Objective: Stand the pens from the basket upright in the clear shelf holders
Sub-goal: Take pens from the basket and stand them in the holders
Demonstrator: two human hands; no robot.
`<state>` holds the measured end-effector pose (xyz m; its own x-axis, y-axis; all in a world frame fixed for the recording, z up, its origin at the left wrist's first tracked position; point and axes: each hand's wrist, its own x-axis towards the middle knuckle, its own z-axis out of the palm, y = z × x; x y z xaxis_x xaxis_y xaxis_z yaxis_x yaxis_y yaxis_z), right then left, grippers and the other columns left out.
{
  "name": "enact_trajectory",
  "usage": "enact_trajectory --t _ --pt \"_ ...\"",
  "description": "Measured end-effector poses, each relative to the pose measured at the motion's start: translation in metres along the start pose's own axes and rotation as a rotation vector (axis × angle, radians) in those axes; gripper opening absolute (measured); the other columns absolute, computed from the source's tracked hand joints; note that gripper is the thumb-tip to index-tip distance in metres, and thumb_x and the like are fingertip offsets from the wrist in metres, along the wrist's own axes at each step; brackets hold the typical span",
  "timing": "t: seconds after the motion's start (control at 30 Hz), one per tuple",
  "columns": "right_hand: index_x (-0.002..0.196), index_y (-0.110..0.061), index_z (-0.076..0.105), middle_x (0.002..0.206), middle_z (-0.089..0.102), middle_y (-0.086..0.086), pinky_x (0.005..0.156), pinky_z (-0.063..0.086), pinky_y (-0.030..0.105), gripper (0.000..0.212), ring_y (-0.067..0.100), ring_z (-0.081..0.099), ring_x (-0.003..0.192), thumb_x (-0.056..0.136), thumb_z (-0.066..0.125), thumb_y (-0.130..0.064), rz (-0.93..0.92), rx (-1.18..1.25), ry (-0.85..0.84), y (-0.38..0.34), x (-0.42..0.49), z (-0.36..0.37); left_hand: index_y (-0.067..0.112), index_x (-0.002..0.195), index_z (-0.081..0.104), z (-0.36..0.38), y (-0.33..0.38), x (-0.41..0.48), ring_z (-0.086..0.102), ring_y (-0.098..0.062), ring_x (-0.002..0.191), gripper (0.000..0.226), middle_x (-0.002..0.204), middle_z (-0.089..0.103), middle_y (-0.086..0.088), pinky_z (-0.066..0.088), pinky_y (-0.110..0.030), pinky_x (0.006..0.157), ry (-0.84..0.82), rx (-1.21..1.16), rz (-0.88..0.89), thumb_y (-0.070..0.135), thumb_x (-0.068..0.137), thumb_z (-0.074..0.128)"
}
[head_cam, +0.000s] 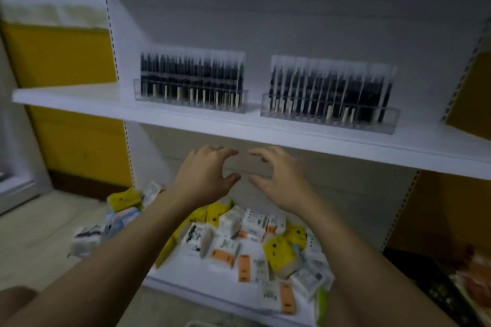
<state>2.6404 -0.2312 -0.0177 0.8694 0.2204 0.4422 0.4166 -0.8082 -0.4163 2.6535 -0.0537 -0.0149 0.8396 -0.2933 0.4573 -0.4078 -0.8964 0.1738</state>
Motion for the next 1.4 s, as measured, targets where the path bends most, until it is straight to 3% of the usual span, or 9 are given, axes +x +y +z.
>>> enact_trajectory --t 0.47,0.97,1.03,1.1,1.13,1.2,1.27,1.33,1.4 --pt "0.142 -0.028 0.041 0.145 0.040 -0.001 0.100 0.039 0.031 0.057 0.019 0.044 0.129 0.090 0.063 -0.034 0.250 0.030 -0.456 0.069 -0.027 0.182 0.027 0.135 0.051 0.158 -0.078 -0.058 0.046 -0.019 0.127 0.053 0.136 0.055 0.002 0.037 -0.036 0.104 -0.379 -0.138 -0.195 0.048 0.087 0.061" --pt "0.145 -0.016 0.037 0.146 0.043 0.007 0.099 0.045 0.039 0.057 0.027 0.048 0.127 0.094 0.057 -0.032 0.657 0.045 -1.044 0.140 -0.129 0.321 0.015 0.142 0.044 0.330 -0.095 -0.187 0.049 -0.022 0.127 0.053 0.143 0.049 -0.006 0.041 -0.034 0.105 -0.973 -0.446 -0.579 0.036 0.094 0.056" --pt "0.136 -0.016 0.046 0.135 0.050 0.003 0.088 0.047 0.037 0.046 0.028 0.054 0.117 0.093 0.057 -0.029 0.681 0.050 -1.092 0.149 -0.137 0.332 0.015 0.142 0.045 0.346 -0.095 -0.192 0.049 -0.022 0.127 0.052 0.141 0.051 -0.005 0.042 -0.033 0.105 -1.006 -0.469 -0.607 0.034 0.094 0.056" --pt "0.102 -0.016 0.059 0.101 0.054 -0.003 0.072 0.040 0.031 0.012 0.023 0.057 0.090 0.094 0.053 -0.022 0.738 0.066 -1.109 0.156 -0.140 0.341 0.016 0.141 0.046 0.363 -0.095 -0.197 0.048 -0.023 0.127 0.051 0.141 0.051 -0.005 0.041 -0.034 0.106 -1.043 -0.485 -0.631 0.035 0.094 0.055" --pt "0.079 -0.020 0.055 0.082 0.049 -0.006 0.066 0.036 0.029 0.016 0.018 0.051 0.074 0.094 0.051 -0.019 0.758 0.066 -1.114 0.160 -0.141 0.346 0.016 0.140 0.046 0.372 -0.095 -0.199 0.047 -0.023 0.127 0.051 0.140 0.051 -0.005 0.040 -0.035 0.106 -1.062 -0.499 -0.641 0.036 0.094 0.055" --pt "0.062 -0.019 0.045 0.065 0.040 -0.004 0.060 0.032 0.027 0.034 0.015 0.040 0.060 0.096 0.045 -0.015 0.786 0.064 -1.127 0.170 -0.145 0.354 0.016 0.140 0.046 0.388 -0.095 -0.205 0.046 -0.023 0.127 0.050 0.140 0.051 -0.005 0.040 -0.035 0.106 -1.100 -0.524 -0.663 0.036 0.095 0.053" --pt "0.071 -0.002 0.058 0.067 0.046 0.010 0.058 0.031 0.027 0.031 0.017 0.040 0.061 0.097 0.043 -0.013 0.839 0.068 -1.144 0.179 -0.149 0.360 0.015 0.141 0.045 0.403 -0.095 -0.211 0.046 -0.024 0.127 0.049 0.141 0.050 -0.006 0.038 -0.033 0.103 -1.129 -0.547 -0.676 0.035 0.096 0.052" --pt "0.101 0.011 0.063 0.086 0.057 0.026 0.063 0.036 0.027 0.031 0.020 0.046 0.071 0.097 0.045 -0.014 0.870 0.092 -1.155 0.188 -0.153 0.369 0.013 0.140 0.046 0.415 -0.091 -0.216 0.047 -0.025 0.126 0.047 0.138 0.051 -0.007 0.038 -0.031 0.099 -1.157 -0.581 -0.708 0.033 0.097 0.051" --pt "0.109 0.008 0.063 0.091 0.058 0.019 0.067 0.037 0.027 0.030 0.021 0.048 0.076 0.098 0.046 -0.014 0.884 0.124 -1.163 0.188 -0.157 0.376 0.008 0.133 0.053 0.427 -0.084 -0.221 0.050 -0.026 0.122 0.044 0.126 0.055 -0.010 0.040 -0.029 0.090 -1.204 -0.612 -0.741 0.033 0.096 0.053"
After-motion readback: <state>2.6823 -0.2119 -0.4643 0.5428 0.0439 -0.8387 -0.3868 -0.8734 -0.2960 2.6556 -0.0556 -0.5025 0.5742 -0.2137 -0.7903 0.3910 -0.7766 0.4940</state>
